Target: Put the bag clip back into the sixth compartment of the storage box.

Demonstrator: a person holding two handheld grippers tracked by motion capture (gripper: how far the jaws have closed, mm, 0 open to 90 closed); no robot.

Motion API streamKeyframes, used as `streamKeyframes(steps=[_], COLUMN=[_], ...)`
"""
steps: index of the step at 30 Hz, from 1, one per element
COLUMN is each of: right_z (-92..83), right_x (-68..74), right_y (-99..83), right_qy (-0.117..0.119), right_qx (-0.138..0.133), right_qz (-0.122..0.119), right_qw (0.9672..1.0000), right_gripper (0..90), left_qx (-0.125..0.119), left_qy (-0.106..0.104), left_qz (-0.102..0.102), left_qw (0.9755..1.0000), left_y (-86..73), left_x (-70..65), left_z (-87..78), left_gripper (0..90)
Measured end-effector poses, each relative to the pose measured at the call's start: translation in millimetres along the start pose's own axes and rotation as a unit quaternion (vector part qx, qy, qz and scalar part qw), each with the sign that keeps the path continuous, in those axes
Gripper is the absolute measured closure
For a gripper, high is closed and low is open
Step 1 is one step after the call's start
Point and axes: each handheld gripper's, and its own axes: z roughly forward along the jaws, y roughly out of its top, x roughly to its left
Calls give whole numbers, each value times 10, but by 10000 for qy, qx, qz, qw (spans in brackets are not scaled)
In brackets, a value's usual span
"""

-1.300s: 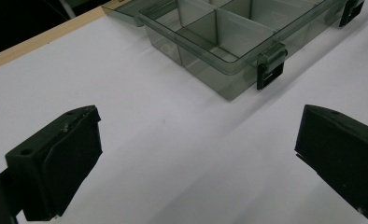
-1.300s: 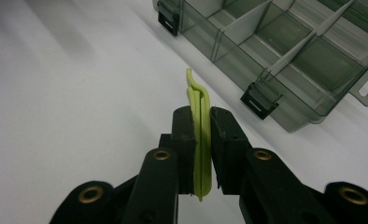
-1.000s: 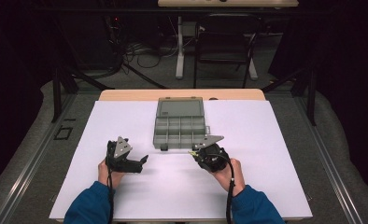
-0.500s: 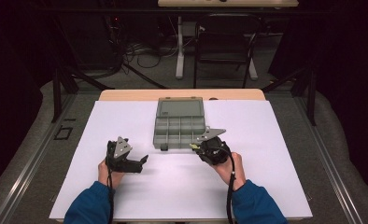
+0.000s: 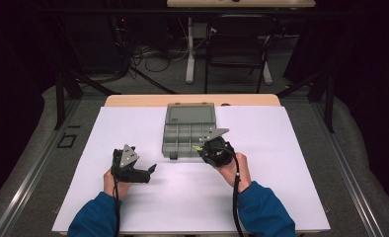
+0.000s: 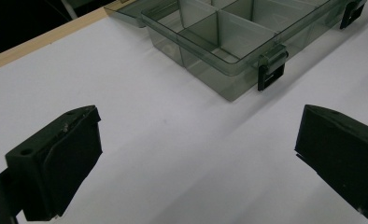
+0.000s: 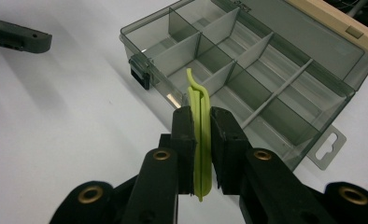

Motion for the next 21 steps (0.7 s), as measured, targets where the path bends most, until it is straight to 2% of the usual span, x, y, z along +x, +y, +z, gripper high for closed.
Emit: streamKeyframes(steps=[21], right_z=[346], right_x=[-117], right_y=[305], right_qy=[33], right_qx=[105], right_qz=[106], right_qw=[9999], right_gripper=[801], left_qx=[-4], left_qy=[10], left_qz=[10], left_qw=[10000], left_y=[-1], left_x=[-5], left_z=[2], left_gripper=[0])
